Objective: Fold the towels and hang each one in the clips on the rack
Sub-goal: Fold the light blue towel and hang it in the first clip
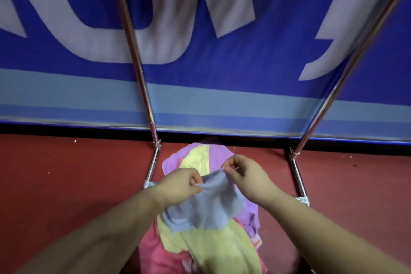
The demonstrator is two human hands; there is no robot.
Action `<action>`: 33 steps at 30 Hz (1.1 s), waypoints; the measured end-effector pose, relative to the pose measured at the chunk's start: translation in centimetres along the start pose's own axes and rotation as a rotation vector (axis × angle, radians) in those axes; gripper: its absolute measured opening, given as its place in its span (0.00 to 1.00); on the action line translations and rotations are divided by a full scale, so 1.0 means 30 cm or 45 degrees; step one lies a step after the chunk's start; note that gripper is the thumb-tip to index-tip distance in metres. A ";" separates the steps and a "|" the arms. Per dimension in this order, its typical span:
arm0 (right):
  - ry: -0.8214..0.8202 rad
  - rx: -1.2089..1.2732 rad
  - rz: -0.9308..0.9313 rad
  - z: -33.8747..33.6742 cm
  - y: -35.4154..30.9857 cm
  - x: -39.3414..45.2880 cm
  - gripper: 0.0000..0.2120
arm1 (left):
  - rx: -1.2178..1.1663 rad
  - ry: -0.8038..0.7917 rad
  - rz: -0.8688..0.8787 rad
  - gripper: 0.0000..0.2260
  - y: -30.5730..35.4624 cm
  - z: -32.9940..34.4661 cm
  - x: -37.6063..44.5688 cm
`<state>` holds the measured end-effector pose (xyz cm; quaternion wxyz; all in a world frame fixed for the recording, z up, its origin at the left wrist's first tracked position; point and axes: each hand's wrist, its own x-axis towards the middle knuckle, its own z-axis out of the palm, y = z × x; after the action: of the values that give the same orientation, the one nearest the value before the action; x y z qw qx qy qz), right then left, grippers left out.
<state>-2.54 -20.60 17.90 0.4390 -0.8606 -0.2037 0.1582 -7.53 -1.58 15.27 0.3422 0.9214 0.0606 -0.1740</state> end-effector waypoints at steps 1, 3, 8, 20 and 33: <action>0.002 -0.048 -0.057 -0.018 -0.046 -0.029 0.04 | -0.025 -0.016 0.011 0.08 0.026 -0.019 -0.032; 0.042 -0.077 -0.156 -0.058 -0.147 -0.092 0.03 | -0.138 0.001 -0.001 0.09 0.076 -0.053 -0.113; 0.115 0.011 -0.346 -0.106 -0.316 -0.252 0.06 | -0.358 0.113 0.068 0.27 0.191 -0.099 -0.303; 0.259 -0.033 -0.317 -0.133 -0.247 -0.363 0.10 | -0.600 0.134 0.352 0.11 0.223 -0.031 -0.344; 0.347 -0.040 -0.057 -0.236 -0.150 -0.311 0.07 | -0.853 0.141 0.252 0.19 0.191 -0.080 -0.277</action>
<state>-8.37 -27.68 26.46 0.4525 -0.8762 -0.1636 0.0268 -13.30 -4.30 23.45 0.6370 0.7673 0.0431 -0.0603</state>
